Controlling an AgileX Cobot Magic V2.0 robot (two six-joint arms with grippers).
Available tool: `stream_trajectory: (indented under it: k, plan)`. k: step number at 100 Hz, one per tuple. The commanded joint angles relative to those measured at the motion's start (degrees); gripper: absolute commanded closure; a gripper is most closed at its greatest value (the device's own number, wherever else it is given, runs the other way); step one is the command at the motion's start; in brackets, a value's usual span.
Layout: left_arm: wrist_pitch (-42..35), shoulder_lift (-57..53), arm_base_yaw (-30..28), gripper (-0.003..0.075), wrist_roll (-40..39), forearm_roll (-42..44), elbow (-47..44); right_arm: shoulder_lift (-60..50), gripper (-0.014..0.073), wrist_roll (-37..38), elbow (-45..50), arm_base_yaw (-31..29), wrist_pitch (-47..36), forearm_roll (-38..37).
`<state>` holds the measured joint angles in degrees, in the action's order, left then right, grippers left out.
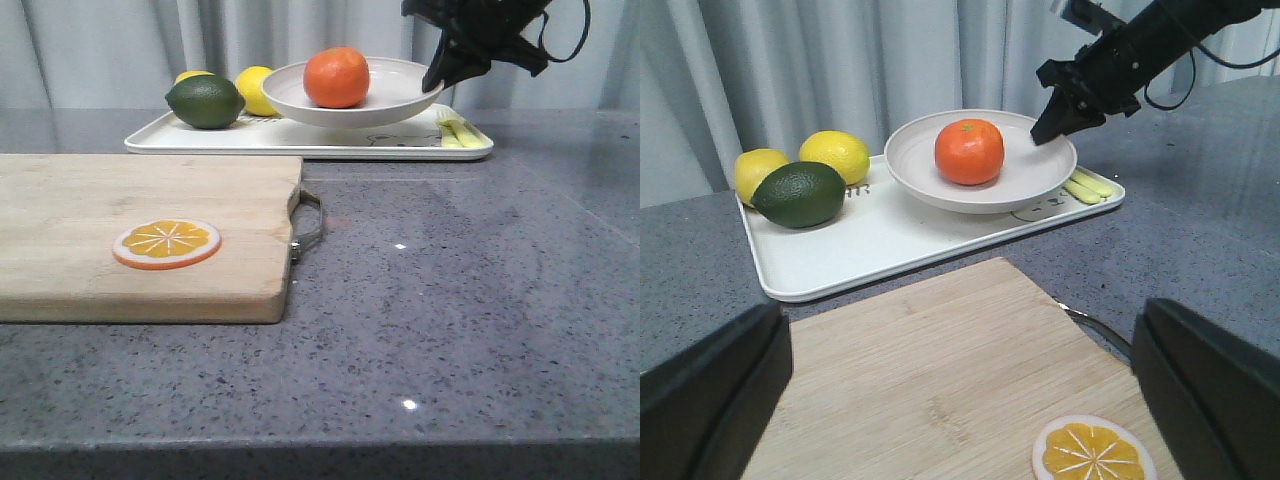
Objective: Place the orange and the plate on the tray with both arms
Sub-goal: 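Lower the plate onto the white tray and open the right gripper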
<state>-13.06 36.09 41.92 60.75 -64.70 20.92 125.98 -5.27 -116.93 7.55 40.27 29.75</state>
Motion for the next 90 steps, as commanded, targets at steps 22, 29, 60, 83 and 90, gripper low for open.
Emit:
stream_trajectory:
  k: [22, 29, 60, 83, 90]
  plan:
    - [-2.03, -0.21, 0.38, 0.0069, -0.48, 0.45, 1.51, -0.06, 0.0662, -0.42, -3.2, -0.05, -2.91, 2.84]
    - [-2.03, -0.21, 0.38, 0.0069, -0.48, 0.45, 1.51, 0.2, 0.0662, -0.42, -3.2, -0.05, -2.91, 2.84]
    - [-2.03, -0.21, 0.38, 0.0069, -0.48, 0.45, 1.51, 0.22, 0.0659, -0.42, -3.2, -0.05, -3.8, 2.84]
    - [-2.03, -0.21, 0.38, 0.0069, -0.48, 0.24, 1.51, 0.22, 0.0536, -0.42, -3.2, -0.05, -4.25, 2.84]
    - [-2.03, -0.21, 0.38, 0.0069, -0.48, 0.24, 1.51, 0.22, 0.0456, -0.42, -3.2, -0.05, -4.25, 2.84]
